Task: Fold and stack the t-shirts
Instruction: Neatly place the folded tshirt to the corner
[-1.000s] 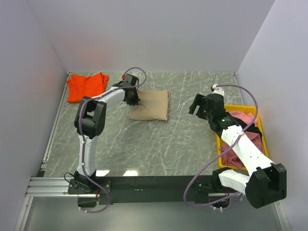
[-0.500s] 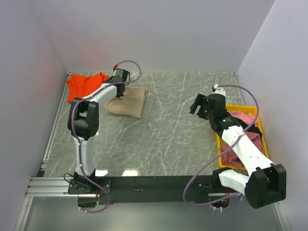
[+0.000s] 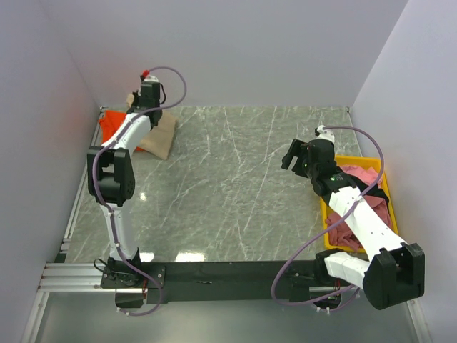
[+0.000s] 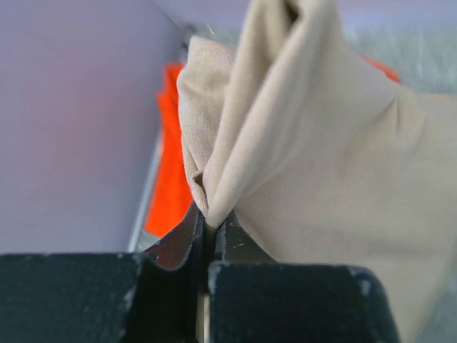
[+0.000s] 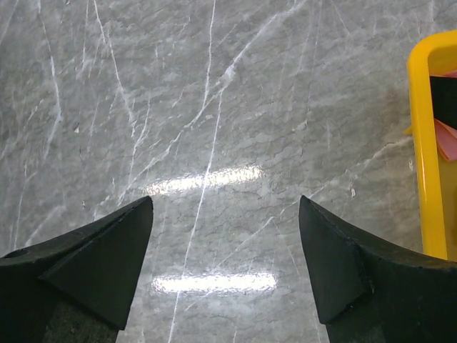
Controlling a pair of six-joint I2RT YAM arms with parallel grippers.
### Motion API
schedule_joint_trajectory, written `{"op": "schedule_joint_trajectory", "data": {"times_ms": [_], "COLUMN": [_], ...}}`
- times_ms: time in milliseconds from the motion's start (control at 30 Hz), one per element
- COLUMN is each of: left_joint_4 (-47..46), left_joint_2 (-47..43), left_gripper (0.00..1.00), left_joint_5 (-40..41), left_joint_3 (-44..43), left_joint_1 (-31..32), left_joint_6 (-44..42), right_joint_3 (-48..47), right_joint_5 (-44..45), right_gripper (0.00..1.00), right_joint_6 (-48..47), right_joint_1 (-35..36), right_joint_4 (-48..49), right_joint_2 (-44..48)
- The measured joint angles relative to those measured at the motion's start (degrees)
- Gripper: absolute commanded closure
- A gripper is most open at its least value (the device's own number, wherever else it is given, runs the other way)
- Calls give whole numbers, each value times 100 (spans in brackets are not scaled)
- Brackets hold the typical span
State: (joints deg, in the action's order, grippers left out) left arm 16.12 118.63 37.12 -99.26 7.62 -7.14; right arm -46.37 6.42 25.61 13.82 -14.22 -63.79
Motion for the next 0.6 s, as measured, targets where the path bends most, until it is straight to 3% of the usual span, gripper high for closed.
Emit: {"op": "schedule_joint_trajectory", "data": {"times_ms": [333,600], "left_joint_4": [-597,-560], "left_joint_2": [28,157], "left_gripper": [99,99], "left_joint_5": [175,96], "left_joint_3": [-487,-658], "left_joint_1": [-275,-782], "left_joint_6": [-278,223], "right_joint_3": [0,0], "right_joint_5": [-44,-46], "right_gripper": [12,12], "right_joint_6": [-105,-120], "right_joint_1": [0,0], "right_joint_4": [-31,-59], "right_joint_2": [-208,-234]}}
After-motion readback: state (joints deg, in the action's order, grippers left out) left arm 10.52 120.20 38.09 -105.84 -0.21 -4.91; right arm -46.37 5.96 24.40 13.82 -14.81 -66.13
